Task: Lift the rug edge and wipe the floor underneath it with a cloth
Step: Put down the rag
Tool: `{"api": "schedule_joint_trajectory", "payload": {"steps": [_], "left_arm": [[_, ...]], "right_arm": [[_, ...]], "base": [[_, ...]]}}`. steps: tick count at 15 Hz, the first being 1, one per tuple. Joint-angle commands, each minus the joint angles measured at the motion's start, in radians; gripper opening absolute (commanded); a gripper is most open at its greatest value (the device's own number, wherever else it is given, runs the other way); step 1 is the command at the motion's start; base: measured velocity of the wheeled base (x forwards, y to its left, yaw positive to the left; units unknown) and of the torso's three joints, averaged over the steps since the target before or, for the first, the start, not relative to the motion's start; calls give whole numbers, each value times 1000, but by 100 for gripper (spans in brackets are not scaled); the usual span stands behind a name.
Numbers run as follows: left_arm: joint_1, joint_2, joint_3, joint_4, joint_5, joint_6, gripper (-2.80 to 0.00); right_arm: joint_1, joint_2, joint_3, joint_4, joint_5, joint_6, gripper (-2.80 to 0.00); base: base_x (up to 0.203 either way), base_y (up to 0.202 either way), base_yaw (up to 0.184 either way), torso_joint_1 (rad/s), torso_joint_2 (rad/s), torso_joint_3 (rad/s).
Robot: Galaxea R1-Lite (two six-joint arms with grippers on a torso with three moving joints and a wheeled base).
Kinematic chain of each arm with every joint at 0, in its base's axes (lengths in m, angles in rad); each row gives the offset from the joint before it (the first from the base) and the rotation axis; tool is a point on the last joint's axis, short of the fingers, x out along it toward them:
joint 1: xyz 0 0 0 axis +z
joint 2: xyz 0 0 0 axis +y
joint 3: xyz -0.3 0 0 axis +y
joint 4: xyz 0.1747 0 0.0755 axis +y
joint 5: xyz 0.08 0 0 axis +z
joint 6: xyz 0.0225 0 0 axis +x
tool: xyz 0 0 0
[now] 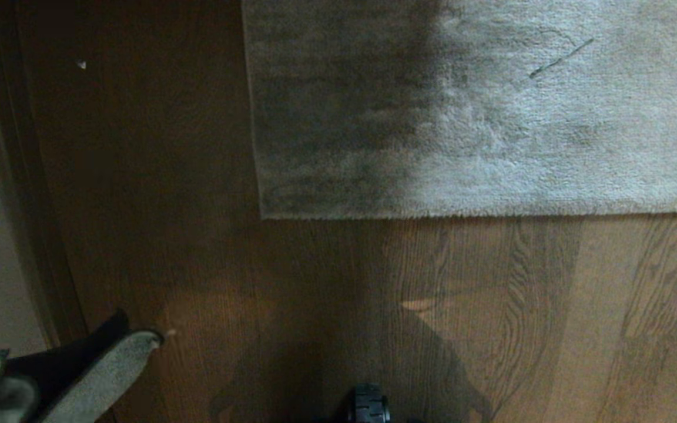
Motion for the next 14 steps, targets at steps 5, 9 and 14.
{"api": "schedule_joint_trajectory", "payload": {"steps": [5,9,14], "left_arm": [[-14,729,-26,-544,-6,-17,-280],[0,1076,-34,-940,-2,-21,-280],[59,1423,-58,-1407,2,-20,-280]], "right_arm": [[0,1,0,0,0,0,-280],[0,1,0,0,0,0,-280],[0,1,0,0,0,0,-280]], "base": [[0,0,0,0,0,0],[0,0,0,0,0,0],[0,0,0,0,0,0]]}}
